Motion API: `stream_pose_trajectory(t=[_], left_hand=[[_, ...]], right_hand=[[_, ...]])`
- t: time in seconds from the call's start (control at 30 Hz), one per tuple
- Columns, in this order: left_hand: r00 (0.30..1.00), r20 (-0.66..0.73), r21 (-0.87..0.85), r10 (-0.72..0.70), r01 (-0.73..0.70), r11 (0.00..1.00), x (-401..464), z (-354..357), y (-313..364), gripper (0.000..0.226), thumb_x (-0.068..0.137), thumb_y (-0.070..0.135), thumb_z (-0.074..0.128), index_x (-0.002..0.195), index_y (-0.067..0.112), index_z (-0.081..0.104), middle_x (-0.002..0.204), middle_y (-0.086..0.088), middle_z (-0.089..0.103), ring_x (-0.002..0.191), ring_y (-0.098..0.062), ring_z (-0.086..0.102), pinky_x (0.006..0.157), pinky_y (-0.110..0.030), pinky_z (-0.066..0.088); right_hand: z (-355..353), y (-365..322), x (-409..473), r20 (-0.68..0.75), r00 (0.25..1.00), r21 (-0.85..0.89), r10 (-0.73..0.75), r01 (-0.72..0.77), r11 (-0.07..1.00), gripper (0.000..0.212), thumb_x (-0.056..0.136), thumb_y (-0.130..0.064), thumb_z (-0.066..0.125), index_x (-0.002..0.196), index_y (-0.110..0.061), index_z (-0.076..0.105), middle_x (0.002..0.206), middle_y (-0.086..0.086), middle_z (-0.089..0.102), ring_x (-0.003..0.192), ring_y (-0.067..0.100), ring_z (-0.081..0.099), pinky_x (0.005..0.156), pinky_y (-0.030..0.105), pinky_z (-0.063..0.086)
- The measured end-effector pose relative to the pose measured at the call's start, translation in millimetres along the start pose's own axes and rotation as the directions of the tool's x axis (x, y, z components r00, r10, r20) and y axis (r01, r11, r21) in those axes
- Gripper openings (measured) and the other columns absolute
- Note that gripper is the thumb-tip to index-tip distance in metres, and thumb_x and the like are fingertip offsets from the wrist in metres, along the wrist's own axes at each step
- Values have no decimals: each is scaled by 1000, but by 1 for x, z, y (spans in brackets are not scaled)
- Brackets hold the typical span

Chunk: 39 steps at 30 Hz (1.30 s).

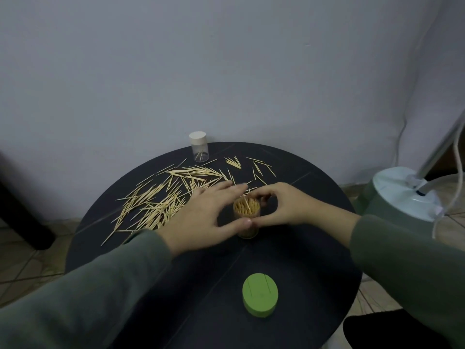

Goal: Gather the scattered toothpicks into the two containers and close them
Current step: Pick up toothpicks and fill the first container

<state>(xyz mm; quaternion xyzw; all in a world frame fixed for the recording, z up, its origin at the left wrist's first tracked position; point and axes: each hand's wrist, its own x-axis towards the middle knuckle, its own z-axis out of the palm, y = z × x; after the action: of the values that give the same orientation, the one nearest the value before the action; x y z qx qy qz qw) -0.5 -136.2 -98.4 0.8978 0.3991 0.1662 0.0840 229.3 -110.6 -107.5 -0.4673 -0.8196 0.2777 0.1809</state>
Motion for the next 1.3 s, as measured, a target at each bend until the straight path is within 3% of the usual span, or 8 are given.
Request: stream_pose_trajectory(t=[0.13, 0.33, 0.53, 0.63, 0.73, 0.8, 0.9, 1.3], left_hand=[[999, 0, -163, 49, -48, 985, -4, -2, -1, 63, 83, 70, 45, 141, 48, 34, 151, 11, 39, 139, -3, 31, 114, -38, 25], [966, -140, 138, 218, -199, 970, -4, -2, -5, 54, 91, 55, 47, 139, 30, 49, 146, 14, 44, 142, -12, 32, 106, -49, 35], [960, 55, 388, 276, -275, 880, -1, -5, -11, 62, 93, 65, 31, 139, 29, 51, 148, 6, 45, 141, -23, 35, 100, -57, 39], [963, -54, 360, 264, -228, 905, -2, -7, -8, 63, 95, 62, 32, 146, 27, 39, 145, 6, 48, 138, -23, 39, 100, -52, 40], [963, 43, 294, 266, -267, 918, -4, -6, -5, 66, 93, 66, 31, 148, 30, 32, 149, 13, 40, 145, -15, 25, 107, -47, 30], [968, 111, 234, 226, -247, 940, -5, -6, -3, 64, 93, 68, 27, 146, 34, 36, 148, 14, 40, 146, -10, 17, 110, -45, 25], [978, -21, 232, 209, -199, 952, -4, -6, -3, 63, 96, 64, 20, 141, 29, 46, 136, 4, 58, 143, -18, 30, 105, -48, 32], [977, 111, 340, 182, -209, 917, -6, -5, 0, 68, 92, 72, 16, 146, 37, 36, 157, 7, 28, 149, -22, 12, 110, -53, 23]], right_hand=[[0, 0, 0, 12, 1000, 15, -10, 9, 1000, 50, 73, -47, 78, 120, -39, 60, 103, -25, 62, 95, -8, 56, 82, 16, 47], [0, 1, 0, 12, 1000, 22, -10, 10, 1000, 53, 73, -47, 79, 122, -39, 60, 107, -21, 63, 95, -2, 56, 81, 19, 47], [1, 2, 0, 17, 1000, 34, -1, 1, 999, 52, 71, -48, 80, 119, -38, 62, 100, -22, 63, 92, -4, 55, 79, 18, 46], [0, 2, 0, 23, 1000, 24, -7, 7, 1000, 54, 73, -47, 79, 122, -36, 60, 106, -21, 62, 92, -6, 55, 77, 15, 43], [-1, 1, 0, 22, 1000, 34, -9, 8, 999, 47, 73, -44, 80, 115, -40, 61, 95, -27, 62, 90, -8, 55, 74, 10, 42], [0, 1, 0, 14, 1000, 44, -4, 3, 999, 42, 72, -43, 81, 109, -45, 61, 89, -29, 61, 88, -9, 55, 74, 12, 43], [0, 1, 0, 17, 1000, 50, -7, 6, 999, 42, 73, -43, 80, 110, -46, 60, 94, -25, 63, 87, -9, 55, 76, 15, 43], [1, -2, -2, 10, 1000, 76, -10, 9, 997, 47, 74, -39, 80, 117, -32, 64, 90, -24, 63, 83, -14, 56, 68, 6, 42]])
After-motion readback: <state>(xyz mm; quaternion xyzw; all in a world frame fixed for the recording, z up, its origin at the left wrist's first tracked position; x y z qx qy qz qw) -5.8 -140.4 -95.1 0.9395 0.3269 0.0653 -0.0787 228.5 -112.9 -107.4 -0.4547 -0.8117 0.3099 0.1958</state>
